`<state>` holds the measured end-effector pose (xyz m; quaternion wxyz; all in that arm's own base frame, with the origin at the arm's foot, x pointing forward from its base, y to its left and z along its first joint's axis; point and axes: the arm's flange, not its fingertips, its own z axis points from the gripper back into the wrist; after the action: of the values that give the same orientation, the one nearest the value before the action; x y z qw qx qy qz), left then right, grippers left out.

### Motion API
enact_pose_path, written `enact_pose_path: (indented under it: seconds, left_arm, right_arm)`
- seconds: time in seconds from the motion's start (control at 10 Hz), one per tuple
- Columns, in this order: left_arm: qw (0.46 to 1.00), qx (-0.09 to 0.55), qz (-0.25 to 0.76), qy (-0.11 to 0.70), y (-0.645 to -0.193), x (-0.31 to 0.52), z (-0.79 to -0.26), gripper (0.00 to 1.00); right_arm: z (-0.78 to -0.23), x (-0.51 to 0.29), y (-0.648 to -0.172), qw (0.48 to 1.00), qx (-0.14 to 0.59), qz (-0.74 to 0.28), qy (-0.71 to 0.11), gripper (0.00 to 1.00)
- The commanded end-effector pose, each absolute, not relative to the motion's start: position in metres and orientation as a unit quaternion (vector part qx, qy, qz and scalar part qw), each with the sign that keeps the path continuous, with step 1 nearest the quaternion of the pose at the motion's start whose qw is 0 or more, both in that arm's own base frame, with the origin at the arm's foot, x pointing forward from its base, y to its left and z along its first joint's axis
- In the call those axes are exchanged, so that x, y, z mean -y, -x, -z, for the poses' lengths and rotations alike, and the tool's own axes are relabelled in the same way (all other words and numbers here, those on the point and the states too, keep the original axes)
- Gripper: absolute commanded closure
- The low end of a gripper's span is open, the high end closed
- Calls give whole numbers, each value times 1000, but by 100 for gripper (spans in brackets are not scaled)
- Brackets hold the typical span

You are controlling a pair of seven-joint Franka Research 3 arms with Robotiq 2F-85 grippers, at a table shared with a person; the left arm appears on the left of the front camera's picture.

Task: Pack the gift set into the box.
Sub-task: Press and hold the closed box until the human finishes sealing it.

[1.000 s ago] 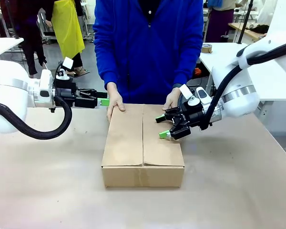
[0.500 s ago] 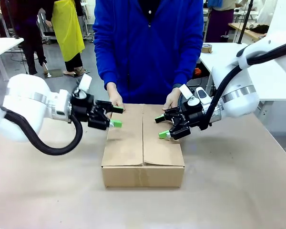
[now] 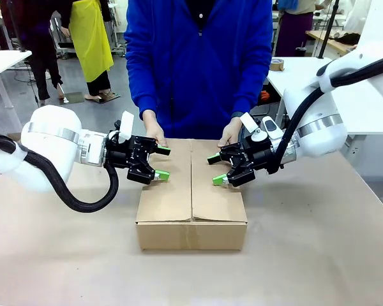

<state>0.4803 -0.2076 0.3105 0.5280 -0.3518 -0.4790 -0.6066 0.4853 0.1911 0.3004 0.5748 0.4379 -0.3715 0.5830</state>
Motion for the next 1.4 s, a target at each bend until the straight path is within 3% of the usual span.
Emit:
enact_pose_path:
  seconds: [0.0,0.4,0.6,0.7,1.3]
  left_arm:
    - [519,485,601,365,-479,208,-309,0]
    - [526,478,605,358,-479,208,-309,0]
    - [569,446,599,345,-475,205,-299,0]
    - [532,471,604,362,-477,208,-306,0]
    - [532,471,604,362,-477,208,-306,0]
  right_arm:
    - [-299,-190,-485,569,376,-586,-437,0]
    - [-299,-190,-485,569,376,-586,-437,0]
    - [-299,-190,-485,569,376,-586,-437,0]
    - [-299,-190,-485,569,376,-586,-437,0]
    - [-299,-190,-485,569,376,-586,-437,0]
